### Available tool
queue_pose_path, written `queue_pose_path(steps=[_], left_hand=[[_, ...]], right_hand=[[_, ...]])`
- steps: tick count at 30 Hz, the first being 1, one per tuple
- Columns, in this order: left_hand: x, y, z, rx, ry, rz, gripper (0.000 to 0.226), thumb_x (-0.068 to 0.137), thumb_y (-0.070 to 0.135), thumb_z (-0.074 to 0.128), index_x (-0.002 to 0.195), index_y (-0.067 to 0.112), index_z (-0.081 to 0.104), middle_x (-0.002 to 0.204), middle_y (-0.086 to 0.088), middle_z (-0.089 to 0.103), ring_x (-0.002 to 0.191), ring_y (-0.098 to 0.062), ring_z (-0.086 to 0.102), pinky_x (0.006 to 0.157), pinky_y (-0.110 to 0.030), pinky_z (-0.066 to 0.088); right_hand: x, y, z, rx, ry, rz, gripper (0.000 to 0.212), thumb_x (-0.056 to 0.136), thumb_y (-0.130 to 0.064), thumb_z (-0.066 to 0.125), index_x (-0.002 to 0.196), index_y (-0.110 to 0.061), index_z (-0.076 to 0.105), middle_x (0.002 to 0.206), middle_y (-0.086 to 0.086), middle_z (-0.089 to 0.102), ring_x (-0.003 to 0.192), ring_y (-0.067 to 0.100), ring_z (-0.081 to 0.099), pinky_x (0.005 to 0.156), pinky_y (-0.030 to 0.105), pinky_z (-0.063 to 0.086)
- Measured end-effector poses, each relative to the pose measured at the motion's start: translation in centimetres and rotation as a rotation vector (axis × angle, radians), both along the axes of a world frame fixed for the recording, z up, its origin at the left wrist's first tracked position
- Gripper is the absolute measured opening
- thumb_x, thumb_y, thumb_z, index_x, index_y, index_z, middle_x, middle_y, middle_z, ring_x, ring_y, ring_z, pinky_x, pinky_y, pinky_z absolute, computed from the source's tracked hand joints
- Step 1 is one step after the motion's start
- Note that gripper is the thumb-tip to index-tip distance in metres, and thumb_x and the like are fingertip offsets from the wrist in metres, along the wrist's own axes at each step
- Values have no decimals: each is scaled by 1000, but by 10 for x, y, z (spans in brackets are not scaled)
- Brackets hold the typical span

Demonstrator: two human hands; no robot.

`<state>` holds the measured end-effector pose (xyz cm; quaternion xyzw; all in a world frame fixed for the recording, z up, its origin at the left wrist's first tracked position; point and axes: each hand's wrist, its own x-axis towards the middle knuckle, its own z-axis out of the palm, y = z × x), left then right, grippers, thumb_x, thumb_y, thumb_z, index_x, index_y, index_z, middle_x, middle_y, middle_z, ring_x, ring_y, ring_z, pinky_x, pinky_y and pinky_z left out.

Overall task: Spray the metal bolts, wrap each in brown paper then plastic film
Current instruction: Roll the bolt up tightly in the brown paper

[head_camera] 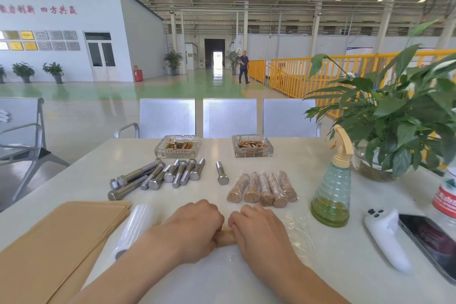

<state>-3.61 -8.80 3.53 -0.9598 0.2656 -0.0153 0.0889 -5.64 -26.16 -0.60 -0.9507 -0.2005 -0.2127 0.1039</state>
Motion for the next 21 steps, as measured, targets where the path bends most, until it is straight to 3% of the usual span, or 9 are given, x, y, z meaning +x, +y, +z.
queue_pose_path(steps=[5,7,10,12,16,21], left_hand=[[-9,-2,-6,-1,-30,11,11,90,29,50,98,22,53,107,-3,53,108,-27,50,78,-34,36],[-14,2,-8,-14,-75,6,14,90,32,48,99,23,52,106,-1,53,106,-27,53,82,-37,42],[-22,5,-6,-81,-158,31,8,91,33,45,97,29,41,106,3,51,105,-24,54,76,-36,39],[-25,0,-1,-120,-238,48,12,91,31,47,100,29,41,107,5,51,102,-23,57,69,-35,36],[-25,-16,6,-180,-307,83,20,94,35,48,113,31,40,108,6,46,95,-25,64,63,-36,34],[-22,-29,4,-273,-336,11,21,93,35,49,110,33,36,104,8,37,88,-23,62,59,-34,32]], right_hand=[[-5,-12,7,-7,119,27,30,105,-24,37,119,-34,62,112,-12,58,110,17,46,90,31,35],[-13,-19,11,105,116,-17,30,103,-24,41,119,-37,63,114,-18,61,109,9,48,93,28,39],[-32,-30,15,486,104,-262,19,97,-31,48,97,-40,65,88,-19,68,86,3,60,78,28,48],[-36,-34,15,747,278,-301,18,96,-34,54,85,-31,69,74,-15,72,65,12,66,63,28,50],[-31,-15,23,1308,778,-176,29,95,-41,67,97,-13,72,82,1,79,50,22,64,42,25,42],[-11,1,26,1720,763,-166,27,95,-36,69,104,-11,73,86,6,79,48,14,54,42,24,38]])
